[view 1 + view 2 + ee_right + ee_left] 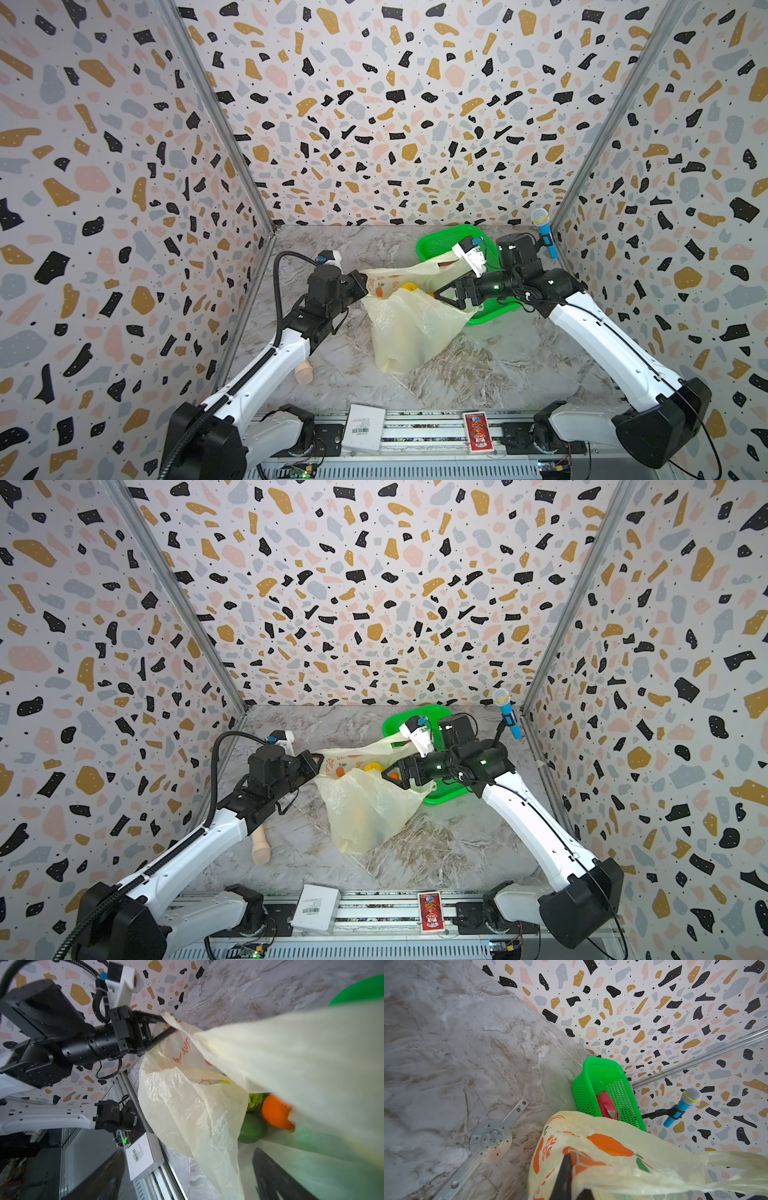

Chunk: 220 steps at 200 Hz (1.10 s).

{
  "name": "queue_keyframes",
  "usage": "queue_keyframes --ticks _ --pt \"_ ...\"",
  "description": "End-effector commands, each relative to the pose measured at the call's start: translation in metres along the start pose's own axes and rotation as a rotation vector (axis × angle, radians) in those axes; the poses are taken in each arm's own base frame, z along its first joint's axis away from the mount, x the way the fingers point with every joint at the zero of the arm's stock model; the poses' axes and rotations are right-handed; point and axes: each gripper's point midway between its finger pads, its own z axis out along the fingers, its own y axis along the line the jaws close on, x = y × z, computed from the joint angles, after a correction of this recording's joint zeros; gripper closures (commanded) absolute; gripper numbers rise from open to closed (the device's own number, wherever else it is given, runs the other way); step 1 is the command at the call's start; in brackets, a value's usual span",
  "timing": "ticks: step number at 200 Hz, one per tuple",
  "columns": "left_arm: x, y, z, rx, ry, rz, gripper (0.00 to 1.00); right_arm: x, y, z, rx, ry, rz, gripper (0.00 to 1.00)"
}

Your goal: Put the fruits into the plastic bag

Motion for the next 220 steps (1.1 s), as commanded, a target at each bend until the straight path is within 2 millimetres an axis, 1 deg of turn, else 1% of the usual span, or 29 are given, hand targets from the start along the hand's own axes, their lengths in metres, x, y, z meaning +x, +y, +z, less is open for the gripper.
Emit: queue_keyframes --ticks 1,12,27,45,58,68,86,102,110,124,136,147,158,170,185,206,220 --pt "-0.018 -0.021 -0.002 0.066 -0.045 0.014 1.00 0.014 0.007 0.022 -0.030 0.042 -0.015 0.04" --pt "-0.017 -0.022 -0.002 0.072 -0.042 0.016 1.00 0.007 0.006 0.031 -0.041 0.016 -0.029 0.03" --pt "-0.016 -0.023 -0.002 0.074 -0.036 0.018 1.00 -0.011 -0.005 0.041 -0.011 -0.045 -0.035 0.02" --pt "-0.015 -0.023 -0.003 0.076 -0.032 0.017 1.00 -0.028 -0.012 0.052 -0.007 -0.090 -0.048 0.01" --pt "-0.015 -0.022 -0.004 0.076 -0.033 0.015 1.00 -0.033 -0.010 0.062 -0.051 -0.082 -0.045 0.01" --pt "-0.014 -0.022 -0.004 0.076 -0.031 0.017 1.00 -0.032 -0.009 0.072 -0.083 -0.065 -0.034 0.02" --pt "-0.014 -0.020 -0.005 0.072 -0.032 0.019 1.00 -0.023 0.001 0.088 -0.156 -0.028 -0.040 0.04" --pt "-0.014 -0.019 -0.004 0.067 -0.036 0.016 1.00 -0.011 0.026 0.095 -0.257 0.008 -0.082 0.06" --pt "-0.015 -0.019 -0.004 0.067 -0.037 0.016 1.00 -0.007 0.041 0.094 -0.299 0.015 -0.117 0.07" --pt "-0.015 -0.019 -0.003 0.065 -0.037 0.014 1.00 0.005 0.068 0.087 -0.369 0.030 -0.185 0.08" --pt "-0.014 -0.018 -0.003 0.060 -0.033 0.013 1.00 0.018 0.087 0.079 -0.415 0.046 -0.236 0.09" --pt "-0.013 -0.017 -0.002 0.059 -0.029 0.012 1.00 0.034 0.098 0.073 -0.429 0.081 -0.278 0.10" --pt "-0.012 -0.016 -0.001 0.058 -0.026 0.012 1.00 0.051 0.102 0.072 -0.410 0.131 -0.310 0.10" --pt "-0.011 -0.015 -0.001 0.055 -0.025 0.010 1.00 0.074 0.096 0.073 -0.370 0.213 -0.320 0.11" --pt "-0.009 -0.014 0.000 0.054 -0.021 0.005 1.00 0.106 0.082 0.079 -0.301 0.333 -0.319 0.13" --pt "-0.008 -0.013 0.001 0.049 -0.015 0.000 1.00 0.150 0.051 0.089 -0.187 0.487 -0.290 0.13" --pt "-0.008 -0.012 0.001 0.046 -0.016 -0.002 1.00 0.171 0.031 0.093 -0.113 0.558 -0.262 0.15"
